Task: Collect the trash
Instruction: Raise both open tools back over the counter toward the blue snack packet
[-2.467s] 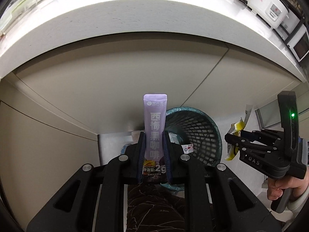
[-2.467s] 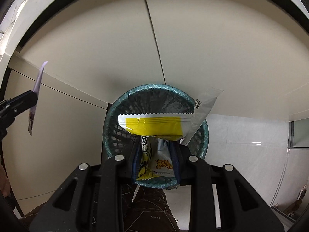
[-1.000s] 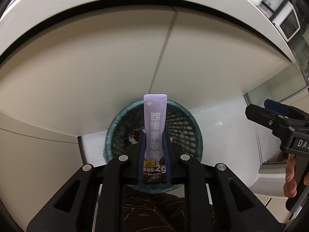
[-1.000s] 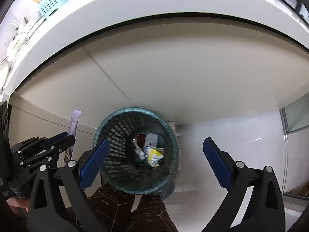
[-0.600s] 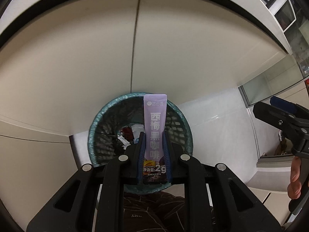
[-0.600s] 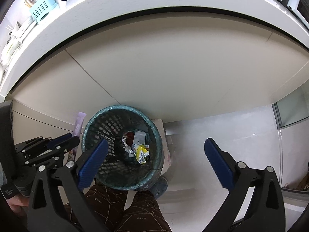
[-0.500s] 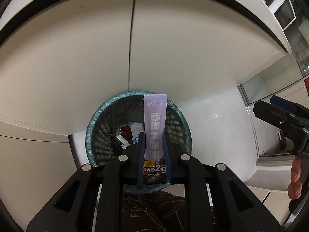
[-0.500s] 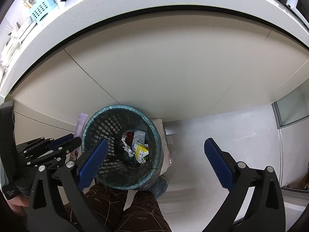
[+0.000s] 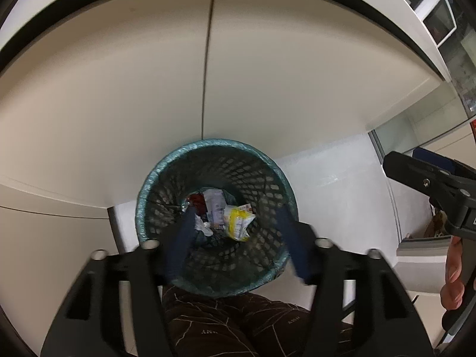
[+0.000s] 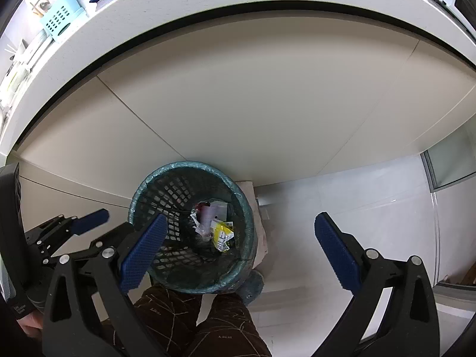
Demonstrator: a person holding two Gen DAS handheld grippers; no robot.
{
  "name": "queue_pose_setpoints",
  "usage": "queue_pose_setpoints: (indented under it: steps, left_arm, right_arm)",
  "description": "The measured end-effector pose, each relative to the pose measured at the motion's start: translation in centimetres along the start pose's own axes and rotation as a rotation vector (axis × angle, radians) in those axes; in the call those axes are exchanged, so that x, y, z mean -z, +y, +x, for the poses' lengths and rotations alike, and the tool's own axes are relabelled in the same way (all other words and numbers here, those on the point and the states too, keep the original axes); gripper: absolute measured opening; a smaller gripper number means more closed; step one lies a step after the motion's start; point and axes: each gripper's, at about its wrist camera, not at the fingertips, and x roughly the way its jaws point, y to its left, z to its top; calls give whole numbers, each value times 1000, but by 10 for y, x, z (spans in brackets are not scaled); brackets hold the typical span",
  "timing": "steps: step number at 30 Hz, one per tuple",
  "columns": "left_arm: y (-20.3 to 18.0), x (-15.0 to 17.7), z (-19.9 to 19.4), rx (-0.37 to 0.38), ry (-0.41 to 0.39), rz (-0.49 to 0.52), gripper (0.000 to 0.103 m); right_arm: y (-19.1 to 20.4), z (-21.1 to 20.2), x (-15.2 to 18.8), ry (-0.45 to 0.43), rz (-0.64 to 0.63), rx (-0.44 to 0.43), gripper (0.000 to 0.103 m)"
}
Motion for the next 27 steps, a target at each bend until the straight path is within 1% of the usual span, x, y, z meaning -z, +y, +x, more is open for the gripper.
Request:
queue_pose_setpoints:
  steps: [1, 2, 4, 6, 7, 8, 11, 16, 18, 21, 24, 27]
  left_arm:
    - [1, -1, -2, -5, -5, -3, 72]
    - [3, -1, -5, -11, -12, -8, 78]
    - [7, -3, -12, -5, -29, -17, 80]
    - [11, -5, -22, -11, -50, -25, 87]
    - [13, -7, -29, -20, -61, -30, 92]
    - [14, -8, -38, -29, -81, -35, 94]
    - [19, -12, -65, -41, -131, -33, 97]
    - [32, -22, -109, -59, -201, -67, 97]
    - [35, -29, -123, -80, -220, -81, 97]
    - [42, -44, -146, -90, -250, -111, 97]
    - [46, -60, -159, -110, -257, -128, 97]
    - [50, -78, -176, -110, -282, -141, 97]
  right_arm:
    - [1, 0, -1, -3, -2, -2, 95]
    - [3, -1, -1, -4, -3, -1, 95]
    - [7, -3, -3, -17, -13, -1, 95]
    - [12, -8, -6, -33, -24, -1, 95]
    - [14, -11, -8, -38, -25, -5, 95]
    - [16, -15, -9, -42, -26, -10, 95]
    - [22, -31, -16, -82, -34, -18, 95]
    - [31, -65, -34, -155, -39, -24, 95]
    - [34, -77, -43, -182, -42, -22, 95]
    - [40, -94, -58, -219, -45, -17, 95]
    - [44, -110, -76, -240, -39, -13, 95]
    - [49, -121, -94, -261, -39, -3, 95]
